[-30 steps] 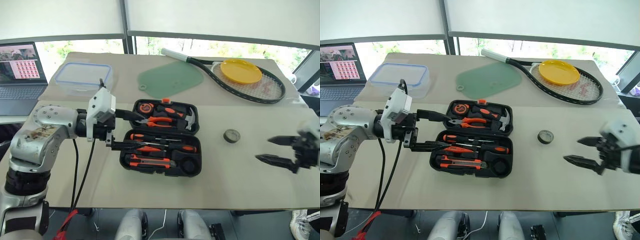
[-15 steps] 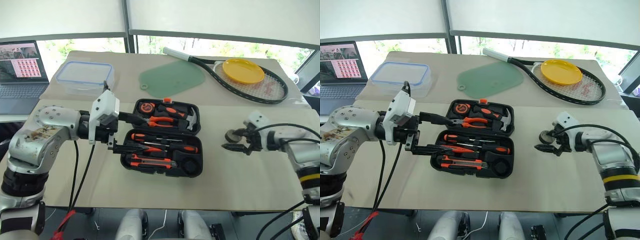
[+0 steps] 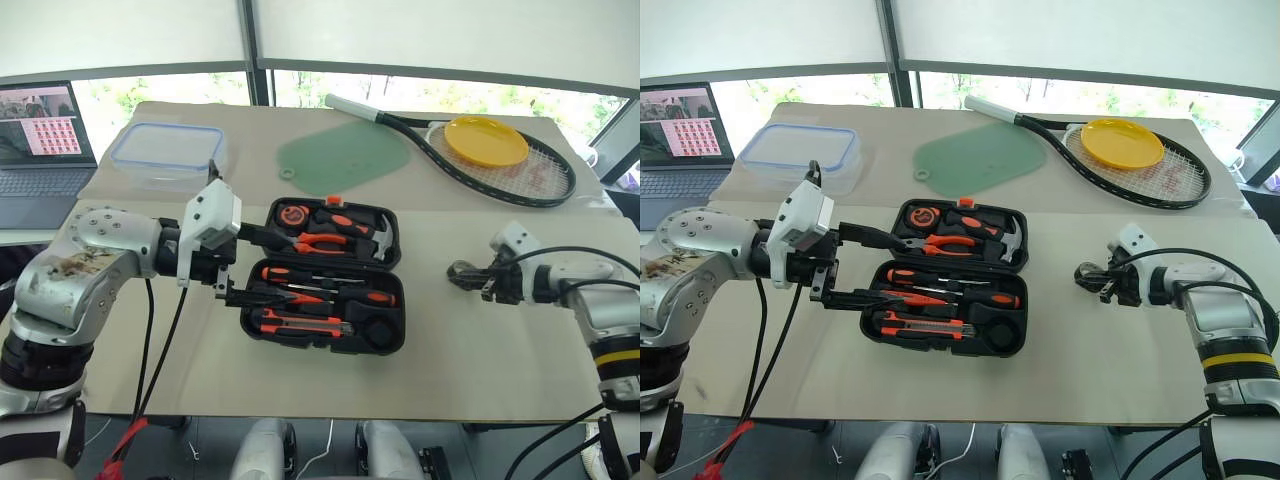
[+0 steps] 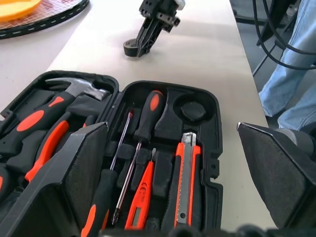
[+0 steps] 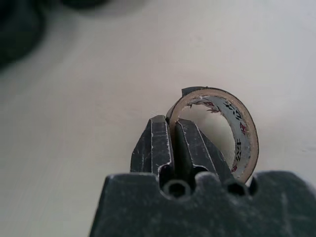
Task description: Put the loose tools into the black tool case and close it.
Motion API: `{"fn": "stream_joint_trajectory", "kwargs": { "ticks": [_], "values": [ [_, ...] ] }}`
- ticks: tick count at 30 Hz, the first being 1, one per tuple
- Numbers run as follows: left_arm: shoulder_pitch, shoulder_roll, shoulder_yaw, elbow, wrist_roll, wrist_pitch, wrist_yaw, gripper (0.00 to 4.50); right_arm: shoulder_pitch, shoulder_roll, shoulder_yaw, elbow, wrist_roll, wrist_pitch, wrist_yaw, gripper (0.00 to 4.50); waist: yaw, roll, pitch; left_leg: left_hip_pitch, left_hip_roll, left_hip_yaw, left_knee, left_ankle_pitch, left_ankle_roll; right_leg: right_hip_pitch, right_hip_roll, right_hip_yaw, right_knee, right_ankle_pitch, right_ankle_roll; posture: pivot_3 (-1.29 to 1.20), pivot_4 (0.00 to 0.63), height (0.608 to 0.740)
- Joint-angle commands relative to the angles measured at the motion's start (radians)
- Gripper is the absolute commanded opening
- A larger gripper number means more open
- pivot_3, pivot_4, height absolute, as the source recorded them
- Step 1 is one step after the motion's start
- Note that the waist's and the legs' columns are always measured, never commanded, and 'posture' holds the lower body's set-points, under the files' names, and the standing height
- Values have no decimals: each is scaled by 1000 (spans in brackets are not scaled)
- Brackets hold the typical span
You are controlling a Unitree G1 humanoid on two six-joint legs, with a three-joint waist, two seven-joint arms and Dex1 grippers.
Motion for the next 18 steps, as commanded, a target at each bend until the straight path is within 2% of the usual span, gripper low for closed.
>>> {"fn": "stream_joint_trajectory", "kwargs": {
  "ticks": [1,4,8,11,17,18],
  "values": [
    [-9,24,-1,-17,-2,-21,-15,4500,51,-5,-70,-322,194,135,49,80,0,0,0,0,0,0,-1,0,0,0,0,0,0,0,0,0,150,738],
    [2,39,-10,-25,-2,-26,-32,4500,127,-21,-24,-550,231,110,79,80,3,0,0,0,1,-1,-1,-1,2,0,1,-1,0,0,0,0,150,738],
    [13,51,-22,-30,7,-39,-43,4500,146,-27,86,-678,169,77,54,80,6,0,0,0,0,-1,0,-3,5,0,0,-1,-1,0,0,0,150,738],
    [14,54,-24,-32,4,-42,-44,4500,149,-46,171,-692,72,13,44,80,8,0,0,0,0,-1,1,-4,7,0,0,-1,0,0,0,0,150,738],
    [17,64,-22,-28,5,-44,-48,4500,153,-38,253,-670,2,-37,41,80,6,0,0,0,-1,0,1,-1,1,0,0,-1,0,0,0,0,150,738],
    [18,65,-22,-29,5,-44,-47,4500,155,-35,263,-667,-6,-43,39,426,6,0,0,0,-1,0,1,0,1,0,0,-1,0,0,0,0,150,738]
  ]
}}
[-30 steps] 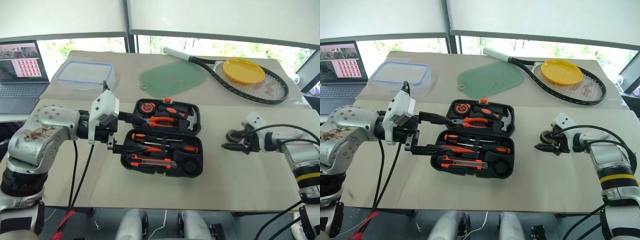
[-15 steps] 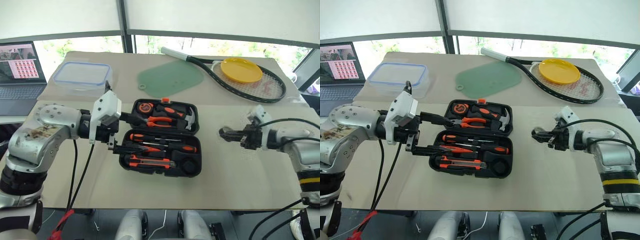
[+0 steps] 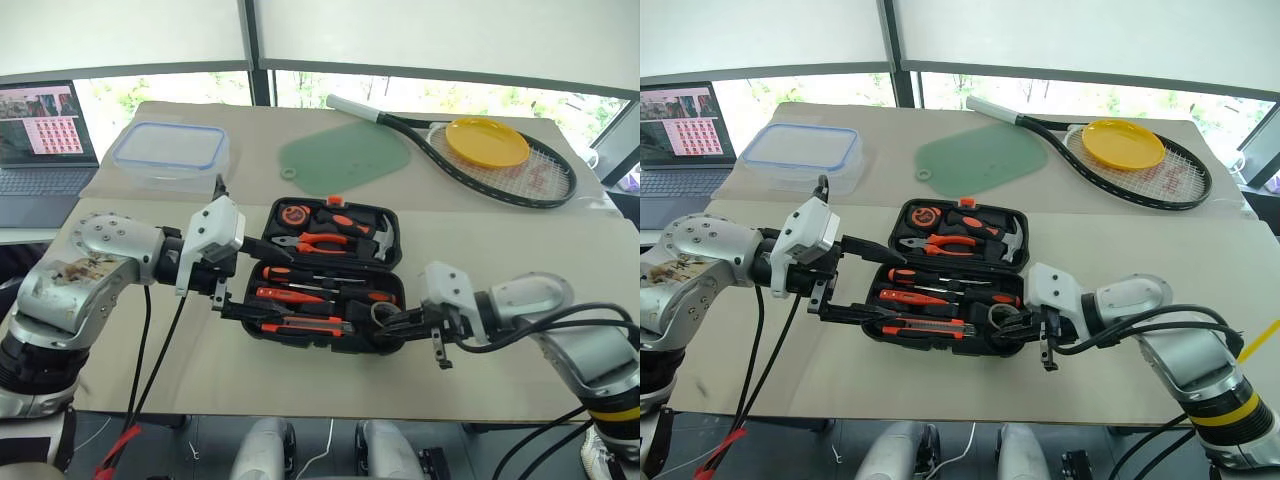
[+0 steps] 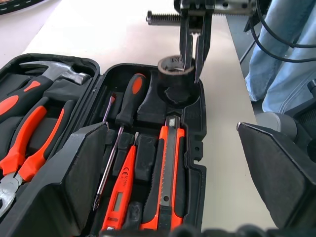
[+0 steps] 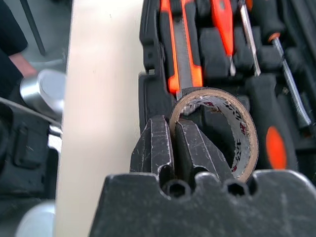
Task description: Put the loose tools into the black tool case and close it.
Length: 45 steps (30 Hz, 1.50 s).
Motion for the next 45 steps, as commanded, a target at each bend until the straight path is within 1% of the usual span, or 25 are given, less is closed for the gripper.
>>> {"fn": "stream_joint_trajectory", "kwargs": {
  "ticks": [1,2,4,9,10,12,13,16,19,21,23,24,26,30,32,33,36,38,41,43,45],
  "values": [
    [-5,19,15,-28,-1,-20,-3,4500,5,3,23,-1,-32,-44,-1,426,0,0,0,0,0,0,0,0,0,0,0,0,0,0,0,0,150,738],
    [-4,21,15,-30,-2,-20,-2,4500,4,7,29,3,-40,-48,-5,860,0,0,0,0,0,0,0,0,0,0,0,0,0,0,0,0,150,738],
    [-2,24,17,-31,-4,-20,0,4500,-1,5,39,7,-52,-52,-4,1415,1,0,0,0,0,0,0,0,0,0,0,0,0,0,0,0,150,738],
    [2,29,20,-29,-2,-23,2,4500,-1,-29,27,-19,-40,-43,30,3178,1,0,0,0,0,0,0,0,1,0,0,0,0,0,0,0,150,738],
    [4,31,22,-28,-1,-23,3,4500,-7,-33,3,-34,-6,-22,38,3460,1,0,0,0,0,0,0,0,1,0,0,0,0,0,0,0,150,738],
    [7,32,24,-26,1,-25,7,4500,-16,-39,-38,-53,51,14,49,4212,0,0,0,0,1,0,0,-1,1,0,0,0,0,0,0,0,150,738],
    [9,32,25,-24,4,-25,11,4500,-20,-43,-61,-60,77,31,52,4463,0,0,0,0,1,0,0,-1,1,0,0,0,0,0,0,0,150,738],
    [26,33,29,-3,26,-33,36,4500,-34,-43,-149,-44,149,87,26,4463,1,0,0,0,1,0,0,-1,2,0,0,0,0,0,0,0,150,738],
    [85,33,62,97,89,-83,86,4500,-32,-44,-245,37,183,147,-26,4463,1,0,0,0,1,0,0,-4,6,0,0,0,0,0,0,0,150,738],
    [119,23,89,165,123,-109,133,3981,-14,-53,-296,91,189,163,-47,3950,0,0,0,0,1,0,0,-4,6,0,0,0,0,0,0,0,150,738],
    [151,21,94,221,166,-153,166,3487,11,-66,-318,138,165,142,-57,3472,2,0,0,0,1,0,-1,-4,6,0,0,0,0,0,0,0,150,738],
    [162,18,92,241,184,-173,176,2996,20,-69,-319,156,151,128,-63,2989,2,0,0,0,1,0,-1,-4,6,0,0,0,-1,0,-1,0,150,738],
    [175,9,77,282,220,-208,193,2334,27,-67,-309,200,118,105,-84,2415,2,0,0,0,1,0,-1,-4,6,0,0,0,-1,0,0,0,150,738],
    [171,-16,34,349,285,-278,200,807,21,-46,-270,260,71,63,-104,985,1,0,0,0,1,1,-1,-4,6,0,-1,0,0,0,-1,0,150,738],
    [146,-45,-1,384,324,-304,215,77,12,-26,-234,294,32,21,-108,266,0,0,0,0,1,1,-1,-4,6,0,-1,0,0,0,-1,0,150,738],
    [136,-56,-15,400,341,-316,220,0,6,-19,-220,309,15,4,-108,39,1,0,0,0,1,1,-1,-4,6,-1,-1,0,0,0,-1,0,150,738],
    [101,-94,-81,434,405,-338,232,0,-37,20,-150,362,-60,-63,-126,39,0,0,0,-1,0,1,0,-4,6,-1,-1,0,0,0,0,0,150,738],
    [87,-127,-100,449,415,-342,237,0,-70,49,-118,397,-100,-89,-147,39,0,0,0,-1,-1,1,0,-4,6,-1,0,0,0,0,0,0,150,738],
    [95,-162,-110,421,402,-346,215,0,-90,68,-80,428,-142,-140,-137,39,1,0,0,-1,-1,1,-1,-3,5,-2,0,0,0,0,0,0,150,738],
    [113,-171,-106,378,378,-327,193,0,-96,80,-74,426,-142,-147,-123,39,5,0,0,-2,0,1,0,0,1,-1,-1,-1,0,0,0,0,150,738],
    [143,-166,-99,326,349,-307,163,0,-86,80,-76,396,-125,-150,-93,39,4,0,0,-3,0,1,0,-1,1,-1,-1,-1,-1,1,0,0,150,738]
  ]
}}
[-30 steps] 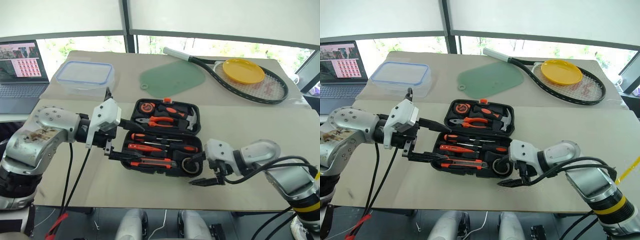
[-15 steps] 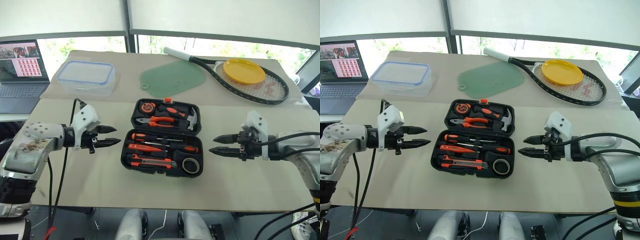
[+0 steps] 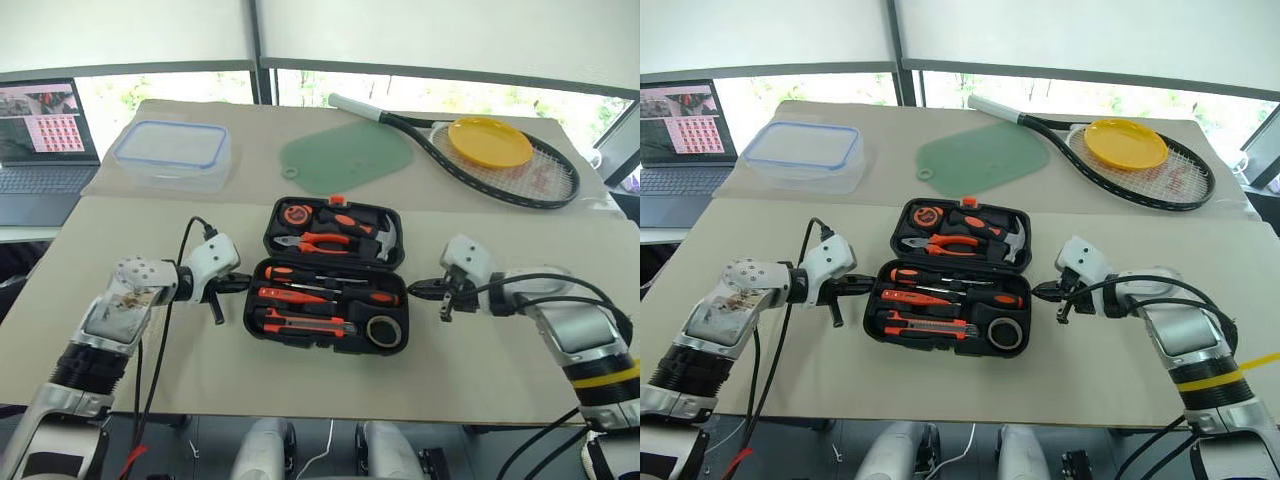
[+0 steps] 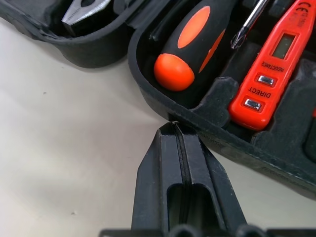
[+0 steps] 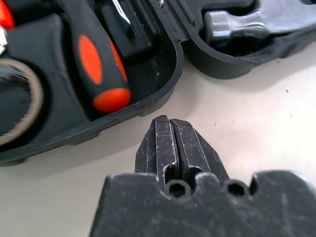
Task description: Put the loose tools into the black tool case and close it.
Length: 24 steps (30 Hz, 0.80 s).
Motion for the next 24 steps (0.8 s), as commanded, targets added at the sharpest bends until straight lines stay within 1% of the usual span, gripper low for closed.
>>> {"fn": "stream_joint_trajectory", "kwargs": {
  "ticks": [1,6,10,11,14,16,17,19,21,23,24],
  "values": [
    [45,0,10,-137,-85,18,-74,0,7,-5,-10,-70,31,-26,55,39,-2,0,0,0,0,0,0,0,0,0,0,0,0,0,0,0,150,738],
    [171,42,14,-287,-129,59,-126,0,97,-56,-26,-206,77,-15,134,39,-4,0,0,0,1,0,-2,0,0,0,0,0,0,0,1,0,150,738],
    [241,58,21,-349,-131,82,-115,0,185,-102,-55,-294,95,-10,163,39,-4,0,0,0,1,0,-2,-1,2,0,-1,0,-3,0,1,0,150,738],
    [263,63,23,-357,-122,84,-107,0,213,-114,-66,-313,92,-12,161,39,-4,0,0,0,1,0,-2,-4,6,0,-1,0,-3,-1,1,0,150,738],
    [301,77,42,-345,-90,75,-85,0,259,-130,-93,-335,80,-13,139,39,-4,0,0,1,1,0,-2,-4,6,1,-1,0,-3,-1,1,0,150,738],
    [311,93,72,-313,-77,95,-63,0,274,-148,-99,-318,28,-40,112,39,-4,1,0,2,1,0,-2,-4,7,1,-1,0,-2,-1,1,0,150,738],
    [311,101,95,-277,-71,119,-43,0,280,-166,-93,-289,-24,-84,94,39,-4,1,0,2,1,0,-2,-4,7,1,-1,1,-2,-1,1,0,150,738],
    [303,113,145,-189,-63,176,9,518,281,-188,-107,-236,-61,-107,74,597,-5,1,0,3,1,0,-2,-4,7,1,-1,1,-1,-1,1,0,150,738],
    [297,120,180,-154,-88,238,29,1114,274,-185,-134,-219,-31,-66,66,1180,-6,1,0,7,1,0,-2,-4,6,4,-1,0,1,-1,-1,0,150,738],
    [261,109,234,-147,-175,353,26,1764,247,-176,-168,-211,13,11,56,1831,-7,1,-1,9,2,0,-3,-3,5,4,0,0,2,-2,-3,0,150,738],
    [231,101,256,-143,-217,416,29,2152,229,-168,-185,-211,45,64,54,2253,-10,2,-1,10,3,0,-3,-3,4,4,0,1,3,-2,-4,0,150,738]
  ]
}}
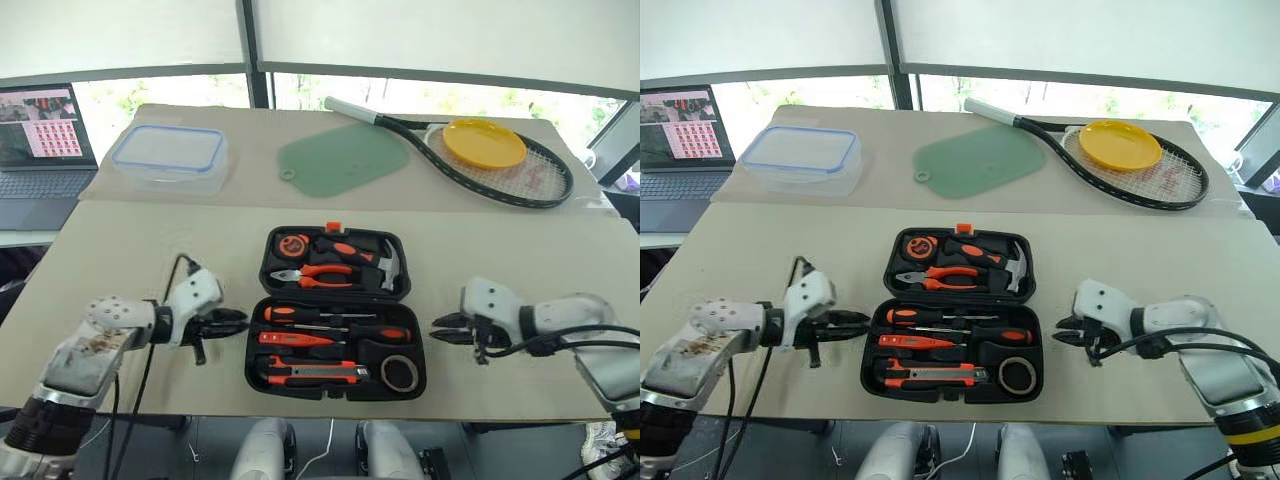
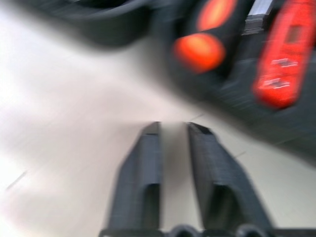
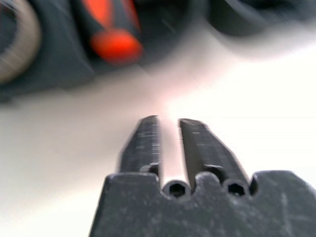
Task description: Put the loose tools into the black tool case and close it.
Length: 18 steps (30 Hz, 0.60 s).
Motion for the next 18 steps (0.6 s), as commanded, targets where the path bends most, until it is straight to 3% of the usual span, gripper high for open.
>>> {"fn": "stream_joint_trajectory", "kwargs": {
  "ticks": [1,7,11,18],
  "values": [
    [-77,-5,87,66,-111,250,47,2469,-68,17,-88,-9,114,164,-16,2549,-4,0,0,0,0,0,0,1,-1,-1,1,0,1,0,-1,0,150,738],
    [-397,-161,125,215,-210,549,208,4376,-266,103,-91,98,259,448,-44,4415,8,-2,1,-2,-1,-3,2,4,-1,0,2,-2,2,3,0,0,150,738],
    [-512,-221,105,298,-219,630,258,4376,-405,162,-64,219,275,577,-92,4415,1,-2,1,-6,-3,-2,1,5,0,-1,2,0,-2,6,1,0,150,738],
    [-559,-257,12,336,-198,620,261,4376,-485,213,6,343,239,577,-117,4415,-1,-2,1,-10,-3,-2,0,9,-6,-4,2,-1,-2,5,2,0,150,738]
  ]
}}
